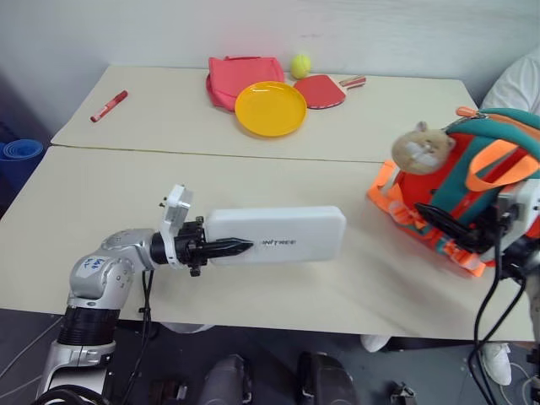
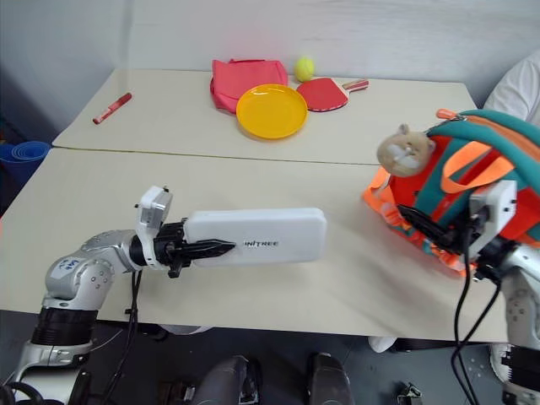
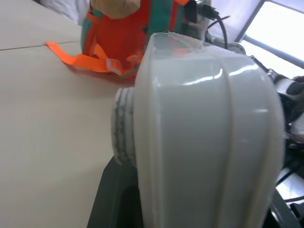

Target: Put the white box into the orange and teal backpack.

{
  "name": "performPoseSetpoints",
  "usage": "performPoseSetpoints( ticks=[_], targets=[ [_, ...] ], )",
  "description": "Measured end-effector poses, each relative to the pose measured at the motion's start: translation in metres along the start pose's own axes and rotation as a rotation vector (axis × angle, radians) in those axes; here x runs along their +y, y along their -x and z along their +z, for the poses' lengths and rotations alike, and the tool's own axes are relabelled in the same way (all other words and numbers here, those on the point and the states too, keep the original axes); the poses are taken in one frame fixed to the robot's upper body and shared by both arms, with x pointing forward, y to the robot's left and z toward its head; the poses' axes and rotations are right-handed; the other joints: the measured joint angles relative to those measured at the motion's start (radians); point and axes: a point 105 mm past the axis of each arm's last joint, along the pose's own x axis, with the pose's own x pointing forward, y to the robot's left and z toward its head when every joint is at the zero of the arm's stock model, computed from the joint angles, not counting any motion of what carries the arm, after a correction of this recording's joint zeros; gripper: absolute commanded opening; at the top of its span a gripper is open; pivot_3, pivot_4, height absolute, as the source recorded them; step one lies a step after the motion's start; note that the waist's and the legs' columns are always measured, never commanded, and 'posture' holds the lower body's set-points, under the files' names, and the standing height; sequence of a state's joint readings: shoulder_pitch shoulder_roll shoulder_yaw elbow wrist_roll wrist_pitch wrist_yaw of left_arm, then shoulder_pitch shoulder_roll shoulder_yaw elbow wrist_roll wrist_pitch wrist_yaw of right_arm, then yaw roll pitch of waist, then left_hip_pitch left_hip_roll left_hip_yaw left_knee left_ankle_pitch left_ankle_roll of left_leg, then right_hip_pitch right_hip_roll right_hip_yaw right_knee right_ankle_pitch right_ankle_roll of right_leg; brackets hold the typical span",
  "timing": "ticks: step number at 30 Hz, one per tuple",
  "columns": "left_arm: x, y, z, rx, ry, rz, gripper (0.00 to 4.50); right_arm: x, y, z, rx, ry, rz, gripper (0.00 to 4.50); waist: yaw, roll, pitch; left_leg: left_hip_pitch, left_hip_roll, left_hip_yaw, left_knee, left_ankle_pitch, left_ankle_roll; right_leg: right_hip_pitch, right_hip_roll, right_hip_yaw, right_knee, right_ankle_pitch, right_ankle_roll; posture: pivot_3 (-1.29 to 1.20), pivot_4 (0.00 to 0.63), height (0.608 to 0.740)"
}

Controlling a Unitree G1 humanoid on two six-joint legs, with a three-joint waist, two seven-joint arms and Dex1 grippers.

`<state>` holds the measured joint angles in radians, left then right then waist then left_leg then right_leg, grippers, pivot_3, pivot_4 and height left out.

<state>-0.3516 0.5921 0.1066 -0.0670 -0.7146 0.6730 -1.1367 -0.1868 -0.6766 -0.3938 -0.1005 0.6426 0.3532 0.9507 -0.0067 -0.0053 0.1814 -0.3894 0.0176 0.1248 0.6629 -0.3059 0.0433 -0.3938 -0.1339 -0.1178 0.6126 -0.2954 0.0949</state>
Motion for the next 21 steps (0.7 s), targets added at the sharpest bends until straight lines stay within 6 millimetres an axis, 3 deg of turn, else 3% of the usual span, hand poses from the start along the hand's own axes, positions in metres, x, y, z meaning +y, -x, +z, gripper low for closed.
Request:
performPoseSetpoints(
  ticks=[3, 9, 13, 17, 21],
  targets=[
    [0.004, 0.011, -0.006, -0.011, 0.024, 0.065, 1.21, 0.024, -0.023, 0.003, -0.040, -0.019, 0.096, 0.08, -0.004, 0.000, 0.000, 0.000, 0.001, 0.000, 0.000, 0.000, -0.001, 0.000, 0.001, 0.000, 0.000, 0.000, 0.000, 0.00, 0.150, 0.740],
    [0.010, 0.026, 0.003, -0.032, -0.003, 0.136, 1.21, 0.083, -0.068, 0.013, -0.110, -0.072, 0.347, 0.01, -0.001, 0.000, 0.000, 0.000, 0.000, -0.001, 0.000, 0.000, -0.002, -0.001, 0.000, 0.000, 0.000, 0.000, 0.000, 0.00, 0.150, 0.740],
    [0.021, 0.032, 0.005, -0.035, -0.012, 0.194, 1.21, 0.119, -0.091, 0.032, -0.191, -0.132, 0.506, 0.01, -0.004, 0.000, 0.000, -0.001, 0.000, -0.001, 0.000, -0.001, -0.002, -0.002, 0.000, 0.000, 0.004, 0.000, 0.000, 0.00, 0.150, 0.740],
    [0.027, 0.043, 0.008, -0.038, -0.012, 0.257, 1.21, 0.150, -0.089, 0.042, -0.190, -0.209, 0.660, 0.01, -0.003, 0.000, 0.000, -0.003, 0.000, -0.001, -0.001, -0.001, -0.001, -0.003, 0.000, 0.000, 0.004, 0.000, -0.001, 0.00, 0.150, 0.740],
    [0.017, 0.073, -0.003, 0.032, 0.071, 0.291, 1.21, 0.165, -0.060, 0.046, -0.050, -0.268, 0.784, 0.01, -0.006, 0.000, 0.000, -0.003, 0.000, -0.002, -0.001, -0.003, 0.000, -0.003, -0.001, -0.001, 0.000, 0.000, -0.001, 0.00, 0.150, 0.740]
  ],
)
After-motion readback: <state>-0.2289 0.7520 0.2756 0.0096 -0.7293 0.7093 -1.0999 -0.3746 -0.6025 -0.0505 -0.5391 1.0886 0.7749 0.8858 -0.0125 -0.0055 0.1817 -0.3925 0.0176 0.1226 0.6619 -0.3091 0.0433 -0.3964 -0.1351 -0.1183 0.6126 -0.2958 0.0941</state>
